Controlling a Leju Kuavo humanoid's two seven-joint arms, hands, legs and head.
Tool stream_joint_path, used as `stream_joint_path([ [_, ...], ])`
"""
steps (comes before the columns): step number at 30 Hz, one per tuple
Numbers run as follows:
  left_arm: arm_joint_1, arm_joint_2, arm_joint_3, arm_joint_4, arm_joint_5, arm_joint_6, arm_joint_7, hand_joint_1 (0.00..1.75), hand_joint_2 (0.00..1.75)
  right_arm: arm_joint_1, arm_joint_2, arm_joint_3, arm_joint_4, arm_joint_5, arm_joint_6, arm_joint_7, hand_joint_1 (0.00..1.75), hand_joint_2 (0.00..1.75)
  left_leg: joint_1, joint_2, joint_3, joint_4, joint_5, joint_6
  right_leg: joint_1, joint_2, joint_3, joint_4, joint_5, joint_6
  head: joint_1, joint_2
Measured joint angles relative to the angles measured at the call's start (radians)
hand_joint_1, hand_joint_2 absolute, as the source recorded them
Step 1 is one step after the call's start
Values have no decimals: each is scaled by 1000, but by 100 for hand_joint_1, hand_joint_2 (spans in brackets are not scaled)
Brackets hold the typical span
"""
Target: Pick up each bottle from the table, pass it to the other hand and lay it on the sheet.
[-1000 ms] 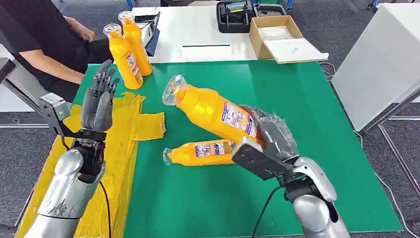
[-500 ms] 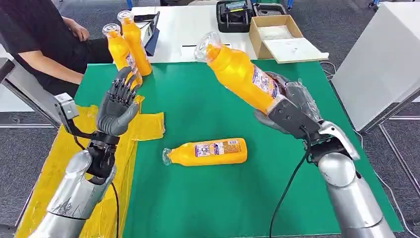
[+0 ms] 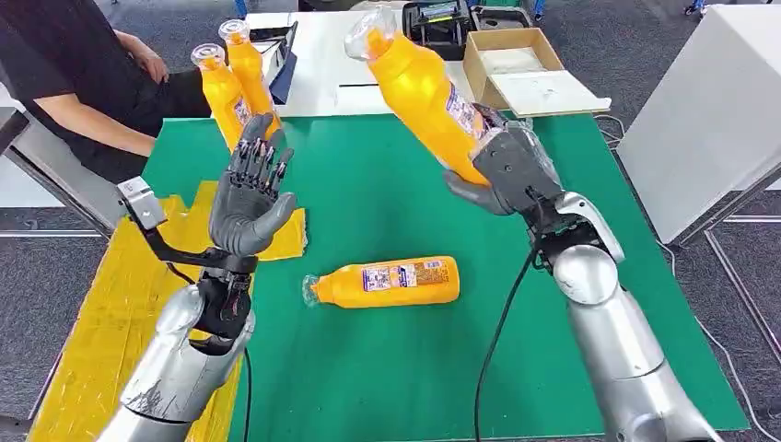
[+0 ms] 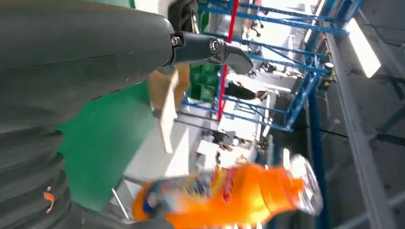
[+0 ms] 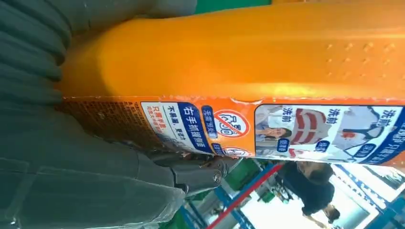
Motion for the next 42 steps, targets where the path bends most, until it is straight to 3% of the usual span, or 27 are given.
stream_joint_path([
  [16,-100,-63,-9,47,8,36,21,0,175,-63,263,189,271,116,-102,50,175,175,1,1,0,0,0,0,1,1,-1,0,0,0,0,0],
  [24,-101,-63,15,58,-18,59,15,0,175,-71,340,263,330,191,-101,66,175,175,1,1,0,0,0,0,1,1,-1,0,0,0,0,0],
  [42,-104,-61,49,134,-41,65,-4,0,175,-86,371,336,388,219,-101,68,175,175,0,1,0,0,0,0,0,1,-1,0,0,0,0,0],
])
